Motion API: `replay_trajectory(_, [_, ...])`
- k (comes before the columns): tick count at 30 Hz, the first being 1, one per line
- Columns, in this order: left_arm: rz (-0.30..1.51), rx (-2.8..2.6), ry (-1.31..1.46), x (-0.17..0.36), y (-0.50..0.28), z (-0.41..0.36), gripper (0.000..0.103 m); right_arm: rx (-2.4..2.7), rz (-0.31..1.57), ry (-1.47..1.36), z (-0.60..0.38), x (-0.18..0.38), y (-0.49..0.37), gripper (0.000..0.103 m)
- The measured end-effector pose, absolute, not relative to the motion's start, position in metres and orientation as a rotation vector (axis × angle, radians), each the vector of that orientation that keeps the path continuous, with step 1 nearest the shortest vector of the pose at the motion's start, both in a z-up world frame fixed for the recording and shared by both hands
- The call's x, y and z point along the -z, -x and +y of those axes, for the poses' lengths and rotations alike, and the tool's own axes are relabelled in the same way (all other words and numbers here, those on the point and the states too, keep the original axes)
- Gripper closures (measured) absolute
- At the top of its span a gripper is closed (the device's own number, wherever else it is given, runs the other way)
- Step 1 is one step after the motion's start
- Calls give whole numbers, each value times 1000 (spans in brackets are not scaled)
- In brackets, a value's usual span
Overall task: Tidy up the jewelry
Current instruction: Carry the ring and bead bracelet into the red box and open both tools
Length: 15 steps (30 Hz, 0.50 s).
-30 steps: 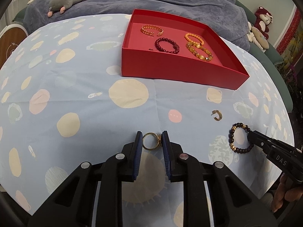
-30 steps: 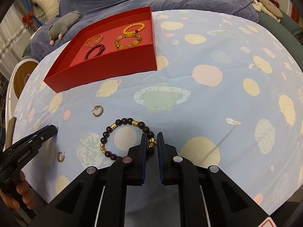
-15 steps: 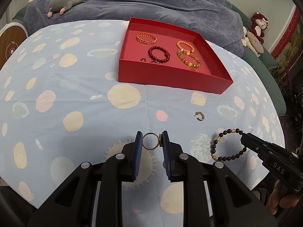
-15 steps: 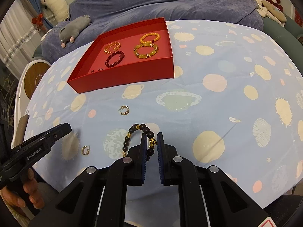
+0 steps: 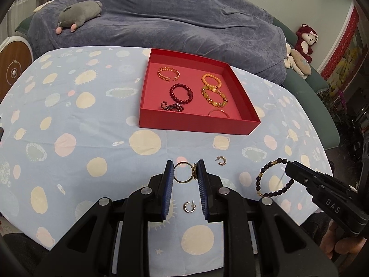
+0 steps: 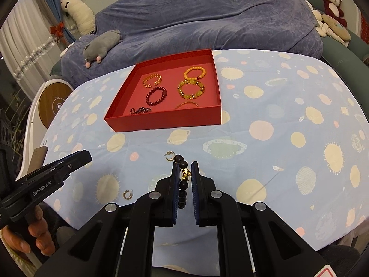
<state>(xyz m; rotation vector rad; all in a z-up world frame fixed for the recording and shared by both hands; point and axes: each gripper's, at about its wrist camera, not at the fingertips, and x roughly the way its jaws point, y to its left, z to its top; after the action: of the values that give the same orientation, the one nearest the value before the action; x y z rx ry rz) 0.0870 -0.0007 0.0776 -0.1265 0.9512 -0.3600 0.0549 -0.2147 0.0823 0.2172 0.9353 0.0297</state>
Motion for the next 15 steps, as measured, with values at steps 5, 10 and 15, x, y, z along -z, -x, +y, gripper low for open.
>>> replay_trajectory(5, [938, 384, 114, -92, -102, -7, 82, -55, 901, -206, -215, -102, -77, 93])
replay_trajectory(10, [915, 403, 107, -104, -132, -18, 82, -75, 861, -189, -215, -120, -114, 93])
replay_trajectory(15, [893, 417, 102, -111, -172, -29, 82, -94, 850, -181, -214, -124, -155, 93])
